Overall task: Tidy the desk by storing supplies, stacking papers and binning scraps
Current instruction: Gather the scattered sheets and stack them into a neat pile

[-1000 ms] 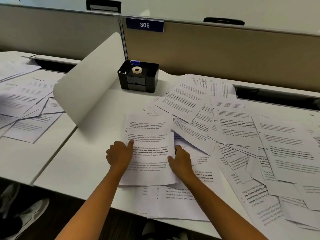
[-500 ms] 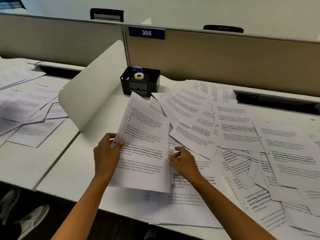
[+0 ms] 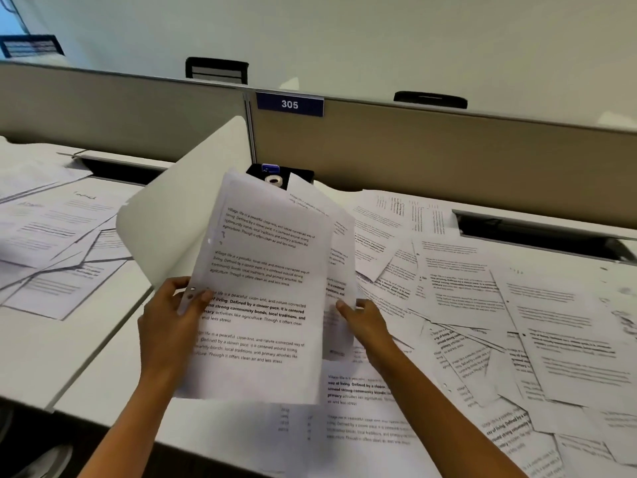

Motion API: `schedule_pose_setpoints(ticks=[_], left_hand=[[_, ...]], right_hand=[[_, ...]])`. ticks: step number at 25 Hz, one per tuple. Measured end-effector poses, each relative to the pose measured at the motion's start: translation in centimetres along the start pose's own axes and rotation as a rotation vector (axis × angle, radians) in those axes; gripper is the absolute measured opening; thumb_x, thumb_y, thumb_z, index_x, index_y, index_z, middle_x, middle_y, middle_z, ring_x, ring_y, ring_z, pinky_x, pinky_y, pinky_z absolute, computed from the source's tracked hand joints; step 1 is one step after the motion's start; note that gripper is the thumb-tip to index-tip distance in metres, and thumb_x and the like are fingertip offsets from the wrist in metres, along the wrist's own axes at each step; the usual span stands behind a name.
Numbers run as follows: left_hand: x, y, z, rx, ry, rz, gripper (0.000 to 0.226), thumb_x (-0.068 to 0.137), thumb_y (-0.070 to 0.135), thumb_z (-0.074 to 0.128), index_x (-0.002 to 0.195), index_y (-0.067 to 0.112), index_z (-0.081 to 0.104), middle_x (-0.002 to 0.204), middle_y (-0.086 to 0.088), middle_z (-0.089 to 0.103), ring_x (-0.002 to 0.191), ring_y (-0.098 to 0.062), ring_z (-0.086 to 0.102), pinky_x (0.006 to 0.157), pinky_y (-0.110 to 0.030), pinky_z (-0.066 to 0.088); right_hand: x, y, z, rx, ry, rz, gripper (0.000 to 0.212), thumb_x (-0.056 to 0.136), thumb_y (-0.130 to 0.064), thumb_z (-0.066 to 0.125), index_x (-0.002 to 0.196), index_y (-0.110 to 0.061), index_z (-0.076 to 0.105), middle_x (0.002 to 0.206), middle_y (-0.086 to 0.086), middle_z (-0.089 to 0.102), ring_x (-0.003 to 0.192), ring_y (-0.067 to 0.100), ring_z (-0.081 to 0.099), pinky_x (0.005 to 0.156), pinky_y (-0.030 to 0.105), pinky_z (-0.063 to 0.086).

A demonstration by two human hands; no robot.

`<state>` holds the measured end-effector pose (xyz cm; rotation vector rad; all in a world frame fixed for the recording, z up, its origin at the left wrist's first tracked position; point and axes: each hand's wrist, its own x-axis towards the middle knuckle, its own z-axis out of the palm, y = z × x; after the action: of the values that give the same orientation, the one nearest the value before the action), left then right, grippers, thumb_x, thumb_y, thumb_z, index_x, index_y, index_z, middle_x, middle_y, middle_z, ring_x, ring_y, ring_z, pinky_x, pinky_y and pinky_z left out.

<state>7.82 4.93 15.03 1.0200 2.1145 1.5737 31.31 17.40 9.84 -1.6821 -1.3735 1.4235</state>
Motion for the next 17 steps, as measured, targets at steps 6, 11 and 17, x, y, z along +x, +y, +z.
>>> schedule_pose_setpoints(ticks=[6, 11, 17], left_hand=[[0.0, -1.8, 0.7, -0.223, -0.067, -0.108, 0.021, 0.085, 0.022, 0.065, 0.104, 0.016, 0.058, 0.097, -0.011, 0.069, 0.078, -0.026, 0.067, 0.064, -0.033, 0.051], [-0.4, -1.7, 2.9, -0.222, -0.145, -0.062, 0.019, 0.09, 0.023, 0.057, 0.108, 0.018, 0.056, 0.095, -0.002, 0.069, 0.076, -0.021, 0.068, 0.054, -0.019, 0.053], [-0.9, -0.1, 6.8, -0.207, -0.184, 0.017, 0.015, 0.091, 0.02, 0.056, 0.106, 0.02, 0.055, 0.1, 0.004, 0.066, 0.079, -0.011, 0.066, 0.058, -0.016, 0.052]], right_hand=[[-0.9, -0.4, -2.1, 0.087, -0.058, -0.198, 0.023, 0.086, -0.02, 0.064, 0.108, -0.019, 0.057, 0.109, 0.004, 0.067, 0.09, 0.016, 0.066, 0.076, 0.032, 0.057], [-2.5, -0.8, -2.0, -0.039, -0.103, -0.242, 0.032, 0.099, -0.032, 0.036, 0.122, -0.016, 0.051, 0.128, 0.003, 0.055, 0.108, 0.017, 0.054, 0.094, 0.033, 0.045], [-2.9, -1.6, -2.1, 0.13, 0.025, -0.387, 0.029, 0.096, -0.036, 0.039, 0.118, -0.018, 0.046, 0.12, -0.001, 0.057, 0.106, 0.015, 0.057, 0.096, 0.037, 0.049]])
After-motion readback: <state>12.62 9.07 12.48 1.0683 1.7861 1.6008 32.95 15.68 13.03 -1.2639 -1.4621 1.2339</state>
